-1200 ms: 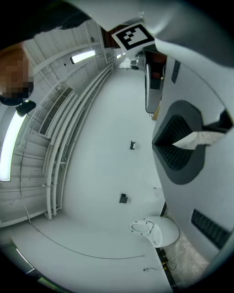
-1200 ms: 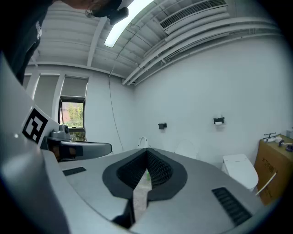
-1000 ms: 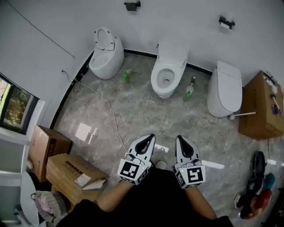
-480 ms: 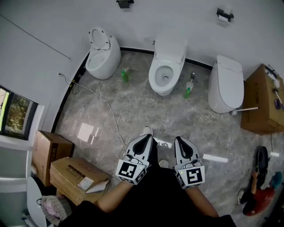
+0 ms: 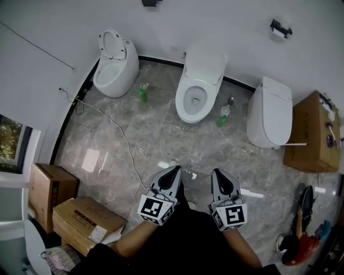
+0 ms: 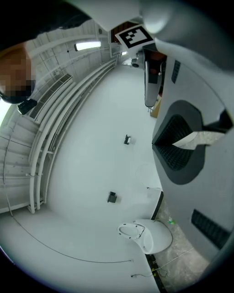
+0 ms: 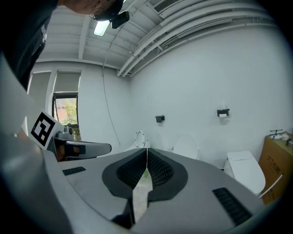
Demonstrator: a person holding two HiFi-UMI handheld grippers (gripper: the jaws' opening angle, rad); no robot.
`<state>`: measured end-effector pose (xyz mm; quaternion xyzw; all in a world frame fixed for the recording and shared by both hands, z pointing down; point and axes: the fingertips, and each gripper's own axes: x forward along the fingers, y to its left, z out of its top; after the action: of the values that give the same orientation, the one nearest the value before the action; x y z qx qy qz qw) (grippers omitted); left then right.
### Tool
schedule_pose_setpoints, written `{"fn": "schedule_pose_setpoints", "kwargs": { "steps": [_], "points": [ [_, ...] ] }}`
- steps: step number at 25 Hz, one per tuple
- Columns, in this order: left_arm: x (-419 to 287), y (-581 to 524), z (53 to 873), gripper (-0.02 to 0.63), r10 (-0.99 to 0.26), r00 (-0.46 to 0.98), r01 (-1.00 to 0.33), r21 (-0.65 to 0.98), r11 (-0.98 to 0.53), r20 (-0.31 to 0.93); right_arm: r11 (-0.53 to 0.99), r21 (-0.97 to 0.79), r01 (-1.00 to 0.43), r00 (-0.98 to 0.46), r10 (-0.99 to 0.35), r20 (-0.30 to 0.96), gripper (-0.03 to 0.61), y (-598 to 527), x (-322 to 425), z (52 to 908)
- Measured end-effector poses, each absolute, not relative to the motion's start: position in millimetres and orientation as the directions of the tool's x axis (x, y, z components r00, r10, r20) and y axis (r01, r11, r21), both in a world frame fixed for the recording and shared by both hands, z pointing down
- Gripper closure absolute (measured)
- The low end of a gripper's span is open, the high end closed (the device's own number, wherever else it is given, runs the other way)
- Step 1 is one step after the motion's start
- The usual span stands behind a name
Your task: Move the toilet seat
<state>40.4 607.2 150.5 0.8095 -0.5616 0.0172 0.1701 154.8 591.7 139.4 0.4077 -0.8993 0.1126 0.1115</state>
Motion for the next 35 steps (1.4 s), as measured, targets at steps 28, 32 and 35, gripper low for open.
{"fn": "schedule_pose_setpoints", "kwargs": {
  "steps": [28,32,35],
  "points": [
    [-139.2,374.7,189.5,0.606,-0.888,0.393,-0.901,0.294,-0.320,0.239,0.562,0.030,-0.826,-0.485,-0.739,0.468,0.548,350.1,31.1,200.2],
    [-138.3,358.3,212.3,0.606,-0.876,0.398,-0.903,0.286,-0.321,0.274,0.553,0.013,-0.833,-0.476,-0.729,0.492,0.548,335.5,37.5,226.3],
    [-140.1,345.5,231.3,0.606,-0.871,0.395,-0.901,0.310,-0.305,0.293,0.553,0.011,-0.833,-0.473,-0.723,0.504,0.548,323.4,38.5,244.0]
  ]
}}
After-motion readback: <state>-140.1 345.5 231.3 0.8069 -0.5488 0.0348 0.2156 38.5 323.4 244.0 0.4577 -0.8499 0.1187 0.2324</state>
